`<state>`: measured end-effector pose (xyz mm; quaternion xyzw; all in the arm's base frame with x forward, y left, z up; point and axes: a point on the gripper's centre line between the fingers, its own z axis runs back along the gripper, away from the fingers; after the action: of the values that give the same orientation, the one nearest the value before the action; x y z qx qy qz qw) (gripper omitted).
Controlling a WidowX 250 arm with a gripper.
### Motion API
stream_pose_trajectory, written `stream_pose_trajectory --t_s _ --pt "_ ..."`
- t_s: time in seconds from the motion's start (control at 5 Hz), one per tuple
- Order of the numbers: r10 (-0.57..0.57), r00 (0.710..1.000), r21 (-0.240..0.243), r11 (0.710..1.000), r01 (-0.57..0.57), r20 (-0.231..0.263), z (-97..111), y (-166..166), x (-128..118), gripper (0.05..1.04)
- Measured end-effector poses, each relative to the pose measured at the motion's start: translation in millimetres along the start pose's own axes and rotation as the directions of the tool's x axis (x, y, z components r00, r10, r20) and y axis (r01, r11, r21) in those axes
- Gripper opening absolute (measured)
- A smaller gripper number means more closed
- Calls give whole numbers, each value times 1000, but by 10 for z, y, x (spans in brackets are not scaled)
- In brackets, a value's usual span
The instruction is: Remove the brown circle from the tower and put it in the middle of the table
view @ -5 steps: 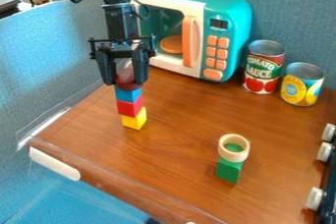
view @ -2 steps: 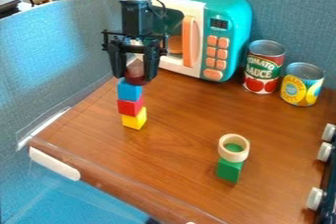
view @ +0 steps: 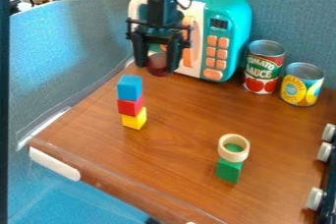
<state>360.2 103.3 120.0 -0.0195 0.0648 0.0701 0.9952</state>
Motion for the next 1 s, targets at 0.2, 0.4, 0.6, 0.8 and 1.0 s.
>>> stream_pose_trajectory --t_s 0.2,0.4,0.6,0.8,1.0 --pt "-54 998 24 998 55 -46 -147 -288 171 777" --pt "-112 990 30 993 115 -91 -405 -579 327 777" --pt "-100 988 35 994 105 -117 -759 -643 475 777" --pt "-115 978 30 992 122 -173 -1012 -740 548 777" --pt "-117 985 40 992 124 -130 -1037 -744 586 811"
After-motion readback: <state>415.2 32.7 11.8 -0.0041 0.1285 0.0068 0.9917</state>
